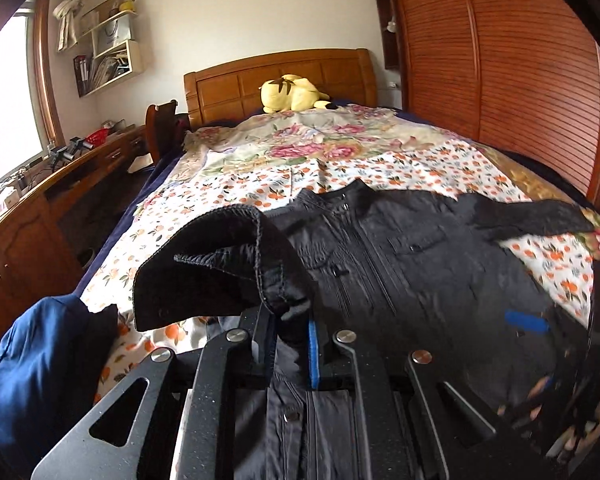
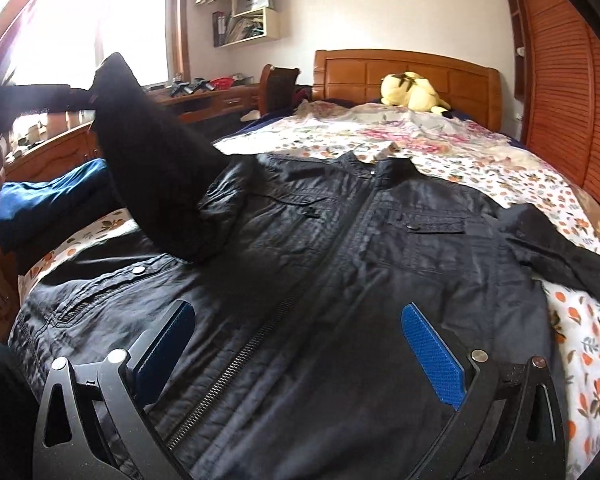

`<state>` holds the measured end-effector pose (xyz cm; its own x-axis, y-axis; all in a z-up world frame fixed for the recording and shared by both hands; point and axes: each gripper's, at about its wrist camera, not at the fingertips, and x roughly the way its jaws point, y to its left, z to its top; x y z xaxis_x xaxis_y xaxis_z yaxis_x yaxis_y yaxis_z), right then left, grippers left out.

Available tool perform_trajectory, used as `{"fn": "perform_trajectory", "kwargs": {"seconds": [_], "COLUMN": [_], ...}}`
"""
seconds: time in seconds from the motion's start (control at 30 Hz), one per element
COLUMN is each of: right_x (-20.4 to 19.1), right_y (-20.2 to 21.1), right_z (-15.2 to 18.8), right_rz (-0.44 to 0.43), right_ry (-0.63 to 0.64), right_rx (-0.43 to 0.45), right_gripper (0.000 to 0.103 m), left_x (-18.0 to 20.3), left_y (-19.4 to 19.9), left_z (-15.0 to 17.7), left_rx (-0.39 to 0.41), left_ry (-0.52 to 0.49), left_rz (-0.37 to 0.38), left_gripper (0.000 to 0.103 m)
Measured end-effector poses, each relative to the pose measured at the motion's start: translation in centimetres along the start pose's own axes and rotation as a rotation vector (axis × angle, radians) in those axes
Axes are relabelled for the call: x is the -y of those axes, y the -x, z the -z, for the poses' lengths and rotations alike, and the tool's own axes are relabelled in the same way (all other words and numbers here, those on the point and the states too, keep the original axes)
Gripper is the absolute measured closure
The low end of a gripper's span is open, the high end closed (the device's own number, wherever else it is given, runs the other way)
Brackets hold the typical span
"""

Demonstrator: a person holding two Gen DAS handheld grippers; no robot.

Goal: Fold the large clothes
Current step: 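Open the left tool and release the folded sleeve onto the jacket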

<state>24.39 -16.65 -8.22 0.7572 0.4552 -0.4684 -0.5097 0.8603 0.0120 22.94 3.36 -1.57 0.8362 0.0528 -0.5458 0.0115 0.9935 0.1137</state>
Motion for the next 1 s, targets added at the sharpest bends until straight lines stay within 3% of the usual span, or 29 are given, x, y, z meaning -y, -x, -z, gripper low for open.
{"fn": "perform_trajectory", "kwargs": {"seconds": [0.1,0.17,0.23,0.33,0.37,0.57,0.73,1.0], "right_x": [-0.2,-0.6,-0.8,-1.2,-1.1,-1.5,-3.1,-9.9], "right_y": [0.0,-0.1,-0.2,-0.2,-0.4,-1.0,-0.8,-1.3], "right_z": [0.5,0.7,0.7,0.6,0.5,0.2,-0.6,-3.5], "right_rz": [0.013,0.02,0.029,0.045,0.047,0.077,0.043,-0.121], "right_ry": [-0.001,0.007,0.02,0.036,0.039,0.066,0.081,0.155], "right_rx": [-0.006,-0.014,-0.017,-0.026,-0.029,-0.06,-0.065,-0.065], "right_gripper": [0.0,0.0,0.0,0.0,0.0,0.0,0.0,0.007], "left_x": [-0.3,-0.9,-1.4,-2.1,-2.4,-4.2,-5.6,-9.3], "left_y": [0.2,1.0,1.9,2.6,2.7,3.2,3.9,5.3], "left_z": [1.4,2.8,4.2,6.0,6.5,8.4,9.7,11.6], "left_rx": [-0.002,0.009,0.032,0.06,0.065,0.087,0.101,0.101], "left_ry": [0.014,0.045,0.062,0.075,0.081,0.102,0.101,0.143], "left_rz": [0.023,0.059,0.058,0.055,0.053,0.01,-0.026,-0.05], "left_gripper": [0.083,0.062,0.054,0.027,0.023,0.023,0.023,0.023]}}
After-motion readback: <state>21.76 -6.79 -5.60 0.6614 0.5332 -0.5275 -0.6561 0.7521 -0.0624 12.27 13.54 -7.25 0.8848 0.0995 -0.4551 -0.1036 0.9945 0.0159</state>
